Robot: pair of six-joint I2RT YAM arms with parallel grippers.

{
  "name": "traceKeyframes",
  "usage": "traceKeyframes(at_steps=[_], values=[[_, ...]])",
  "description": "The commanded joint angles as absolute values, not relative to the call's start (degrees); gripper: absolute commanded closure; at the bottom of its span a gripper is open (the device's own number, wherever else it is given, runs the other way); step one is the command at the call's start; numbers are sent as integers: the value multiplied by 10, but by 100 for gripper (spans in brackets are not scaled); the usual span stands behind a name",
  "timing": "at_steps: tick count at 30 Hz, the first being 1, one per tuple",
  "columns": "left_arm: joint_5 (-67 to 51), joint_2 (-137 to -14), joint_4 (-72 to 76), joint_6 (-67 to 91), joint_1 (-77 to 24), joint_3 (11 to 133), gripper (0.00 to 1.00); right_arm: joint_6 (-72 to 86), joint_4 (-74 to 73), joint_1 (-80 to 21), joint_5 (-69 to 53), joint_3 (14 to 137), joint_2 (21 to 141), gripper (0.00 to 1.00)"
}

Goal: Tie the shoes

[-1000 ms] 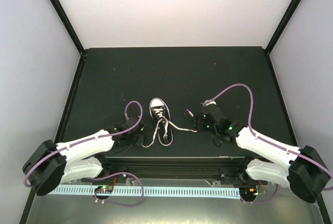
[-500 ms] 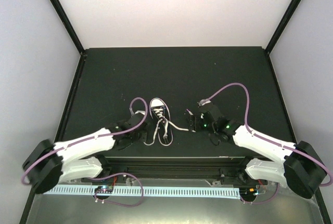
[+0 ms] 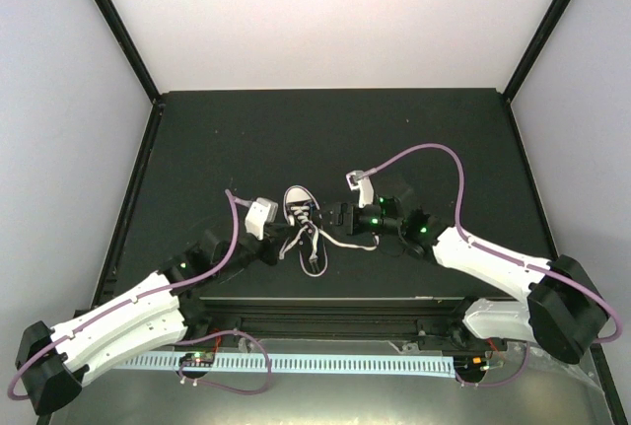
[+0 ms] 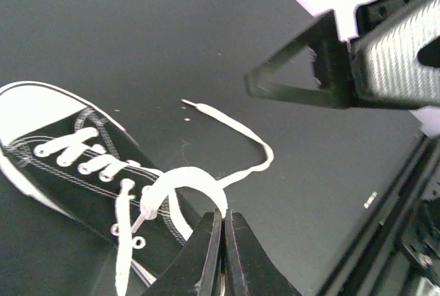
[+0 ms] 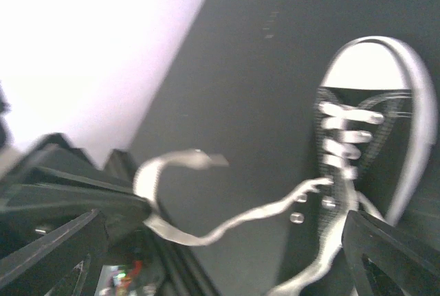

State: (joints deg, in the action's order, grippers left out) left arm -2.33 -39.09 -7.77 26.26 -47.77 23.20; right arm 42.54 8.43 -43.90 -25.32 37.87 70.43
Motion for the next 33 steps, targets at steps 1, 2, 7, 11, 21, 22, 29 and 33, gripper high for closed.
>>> traceKeyframes(at_steps=[1, 2, 7, 11, 21, 22, 29, 33], values=[[-106, -389, -28, 245, -481, 229, 98, 466, 157, -442, -344, 407, 720, 6], [-113, -390, -21, 244, -481, 228, 98, 463, 146, -445, -347, 418, 729, 7], [-138, -400, -1, 242, -481, 228, 98, 458, 118, -465, -347, 442, 761, 23], [-142, -403, 0, 239, -481, 228, 98, 481, 138, -468, -352, 434, 774, 36], [-123, -395, -1, 231, -482, 226, 99, 533, 148, -468, -349, 415, 793, 50], [-121, -394, -1, 230, -482, 225, 98, 536, 150, -468, -350, 412, 792, 47], [-113, -397, 3, 224, -482, 223, 98, 549, 156, -470, -359, 405, 788, 40], [-119, -402, 16, 228, -481, 217, 98, 561, 166, -473, -368, 405, 793, 40]])
